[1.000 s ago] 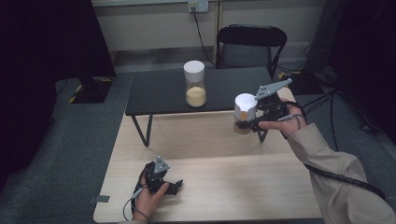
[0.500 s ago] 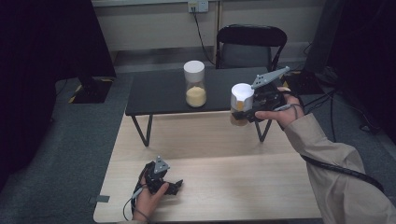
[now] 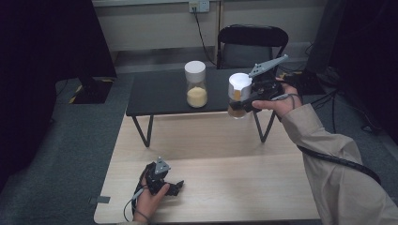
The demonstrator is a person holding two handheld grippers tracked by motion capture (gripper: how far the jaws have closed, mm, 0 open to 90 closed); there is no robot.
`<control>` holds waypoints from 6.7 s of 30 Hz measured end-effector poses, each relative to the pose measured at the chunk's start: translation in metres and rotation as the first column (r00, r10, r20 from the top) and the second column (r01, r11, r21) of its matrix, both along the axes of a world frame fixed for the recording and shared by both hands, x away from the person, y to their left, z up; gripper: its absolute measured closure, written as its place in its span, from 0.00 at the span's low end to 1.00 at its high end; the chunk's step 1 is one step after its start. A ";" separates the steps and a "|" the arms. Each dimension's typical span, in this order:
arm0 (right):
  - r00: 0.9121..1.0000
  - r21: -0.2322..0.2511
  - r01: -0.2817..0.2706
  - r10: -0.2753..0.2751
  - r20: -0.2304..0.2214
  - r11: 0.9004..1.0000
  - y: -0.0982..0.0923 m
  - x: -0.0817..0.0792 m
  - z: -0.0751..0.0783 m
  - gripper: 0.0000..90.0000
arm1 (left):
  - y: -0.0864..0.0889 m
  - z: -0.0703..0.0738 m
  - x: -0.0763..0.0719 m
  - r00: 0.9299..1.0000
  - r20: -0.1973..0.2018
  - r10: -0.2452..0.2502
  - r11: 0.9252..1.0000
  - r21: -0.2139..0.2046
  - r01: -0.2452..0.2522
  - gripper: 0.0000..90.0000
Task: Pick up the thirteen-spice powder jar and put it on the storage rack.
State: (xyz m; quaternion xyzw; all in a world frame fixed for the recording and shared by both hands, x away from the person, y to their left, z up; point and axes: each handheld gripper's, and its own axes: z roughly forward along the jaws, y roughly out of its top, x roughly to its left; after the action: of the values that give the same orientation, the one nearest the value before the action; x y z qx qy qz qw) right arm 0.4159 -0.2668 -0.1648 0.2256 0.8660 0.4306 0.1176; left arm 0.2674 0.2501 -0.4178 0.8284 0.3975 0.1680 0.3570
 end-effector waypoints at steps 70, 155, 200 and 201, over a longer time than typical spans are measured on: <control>0.994 0.025 0.108 -0.109 0.019 0.994 0.027 0.041 -0.008 0.33 | 0.000 0.000 0.000 1.000 -0.001 0.000 1.000 0.000 0.000 0.00; 0.977 0.068 0.213 -0.212 -0.022 0.975 0.008 -0.022 -0.032 0.02 | 0.000 0.000 0.000 1.000 0.001 0.000 1.000 -0.001 0.000 0.00; 0.993 0.141 0.116 -0.110 -0.052 0.983 -0.009 -0.048 -0.100 0.01 | 0.000 0.000 0.000 1.000 0.001 -0.001 1.000 0.002 0.001 0.00; 0.993 0.143 0.113 -0.107 -0.051 0.983 -0.009 -0.048 -0.102 0.01 | 0.000 0.000 0.000 1.000 0.001 -0.001 1.000 0.002 0.001 0.00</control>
State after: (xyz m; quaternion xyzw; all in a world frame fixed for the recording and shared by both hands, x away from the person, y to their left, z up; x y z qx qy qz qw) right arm 0.3674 -0.2762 -0.2669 0.2902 0.8209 0.4804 0.1056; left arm 0.2674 0.2502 -0.4177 0.8290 0.3965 0.1688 0.3565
